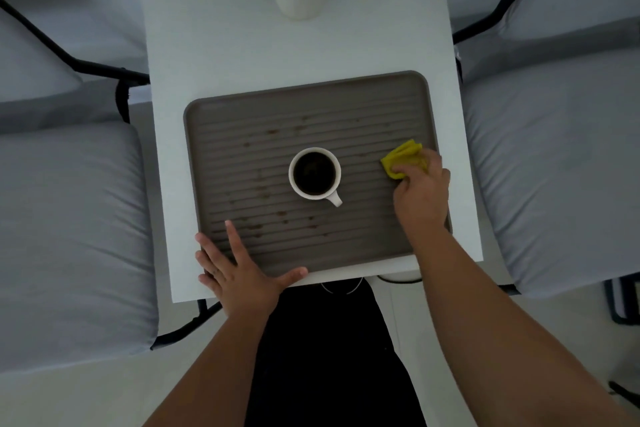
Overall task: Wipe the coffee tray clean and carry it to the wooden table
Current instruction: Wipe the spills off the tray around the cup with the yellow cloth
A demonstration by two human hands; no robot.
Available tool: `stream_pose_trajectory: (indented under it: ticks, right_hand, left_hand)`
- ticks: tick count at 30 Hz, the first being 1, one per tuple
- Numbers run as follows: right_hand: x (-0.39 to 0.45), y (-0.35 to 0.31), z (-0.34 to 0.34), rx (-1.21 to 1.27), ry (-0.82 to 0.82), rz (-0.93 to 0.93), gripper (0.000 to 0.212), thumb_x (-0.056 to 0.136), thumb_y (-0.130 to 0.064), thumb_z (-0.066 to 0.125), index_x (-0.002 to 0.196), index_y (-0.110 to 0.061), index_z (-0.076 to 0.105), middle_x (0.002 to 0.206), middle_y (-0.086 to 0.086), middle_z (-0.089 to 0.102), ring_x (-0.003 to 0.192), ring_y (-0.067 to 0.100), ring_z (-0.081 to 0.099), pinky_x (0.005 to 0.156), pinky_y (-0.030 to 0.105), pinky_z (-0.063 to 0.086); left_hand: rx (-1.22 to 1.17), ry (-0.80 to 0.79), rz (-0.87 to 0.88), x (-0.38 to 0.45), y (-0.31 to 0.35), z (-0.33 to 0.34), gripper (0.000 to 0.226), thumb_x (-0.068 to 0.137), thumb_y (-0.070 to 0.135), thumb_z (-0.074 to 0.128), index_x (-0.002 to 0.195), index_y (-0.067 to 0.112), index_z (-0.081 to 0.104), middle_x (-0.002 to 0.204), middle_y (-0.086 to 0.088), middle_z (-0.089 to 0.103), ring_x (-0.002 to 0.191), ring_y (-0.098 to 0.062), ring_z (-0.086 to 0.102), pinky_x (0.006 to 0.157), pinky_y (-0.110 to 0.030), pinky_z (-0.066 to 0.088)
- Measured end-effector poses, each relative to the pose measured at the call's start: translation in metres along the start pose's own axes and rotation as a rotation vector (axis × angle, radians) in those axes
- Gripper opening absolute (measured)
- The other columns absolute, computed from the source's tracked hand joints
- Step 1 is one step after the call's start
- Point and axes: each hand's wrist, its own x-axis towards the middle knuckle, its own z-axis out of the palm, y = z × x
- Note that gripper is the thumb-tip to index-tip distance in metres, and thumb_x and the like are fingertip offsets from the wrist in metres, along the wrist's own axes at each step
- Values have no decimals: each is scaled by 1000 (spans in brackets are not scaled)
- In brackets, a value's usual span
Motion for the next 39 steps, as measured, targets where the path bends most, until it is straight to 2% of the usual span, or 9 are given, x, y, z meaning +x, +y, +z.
stream_pose_trajectory:
  ticks: [3,6,9,14,20,25,29,35,39]
  right_hand:
    - [2,-22,9,-14,-11,80,22,83,-9,53,97,-17,68,145,3,41,106,32,45,81,35,44]
    - [-4,-36,25,-98,-69,-197,32,85,-21,51,113,-16,64,135,12,52,95,34,52,79,38,47]
    - [4,-25,28,-202,4,-383,32,78,-18,51,105,-18,69,113,13,65,74,34,57,63,35,47]
    - [18,-12,9,-209,38,-168,32,70,1,63,99,-11,70,102,22,61,79,40,56,64,40,45]
    - [14,-36,14,-236,-117,-350,36,64,0,66,97,-12,71,106,21,60,82,40,56,68,42,46]
    - [33,16,-2,-200,68,-182,35,70,2,54,97,-12,71,111,24,59,78,41,54,62,42,48]
    - [17,-13,18,-130,56,-168,34,70,4,58,99,-9,71,116,22,60,82,41,55,68,41,50]
    - [-1,-9,20,-116,-70,-338,38,93,-36,41,118,-20,66,133,14,53,93,36,54,79,41,48]
    - [10,1,15,-22,-109,-396,33,91,-35,47,115,-26,68,131,13,54,97,37,53,80,41,50]
  left_hand:
    - [0,4,3,1,-1,2,153,33,87,64,145,37,-29,151,-8,-40,144,-35,-25,115,-58,-6]
    - [-9,3,12,1,-1,2,152,33,86,63,144,38,-28,151,-8,-41,143,-36,-25,115,-58,-7]
    - [-19,-4,8,1,-1,1,153,32,86,64,143,40,-30,150,-7,-42,143,-35,-26,115,-57,-8]
    - [-25,-14,0,0,1,0,153,34,85,66,144,39,-30,150,-8,-42,143,-34,-27,115,-57,-9]
    - [-35,-24,0,-1,3,-2,153,33,84,65,144,37,-29,150,-8,-41,143,-34,-27,115,-57,-8]
    - [-19,-26,-9,-1,2,-1,154,32,87,63,144,36,-29,150,-8,-43,143,-34,-27,115,-57,-8]
    - [-7,-33,-8,0,3,-1,154,32,87,63,144,37,-29,150,-9,-41,143,-35,-26,115,-58,-7]
    - [-6,-30,-14,-2,5,-2,153,31,87,61,146,36,-27,150,-8,-41,143,-34,-26,115,-57,-8]
    - [-7,-37,-13,0,2,0,152,31,89,59,145,38,-28,149,-7,-43,143,-33,-28,115,-57,-9]
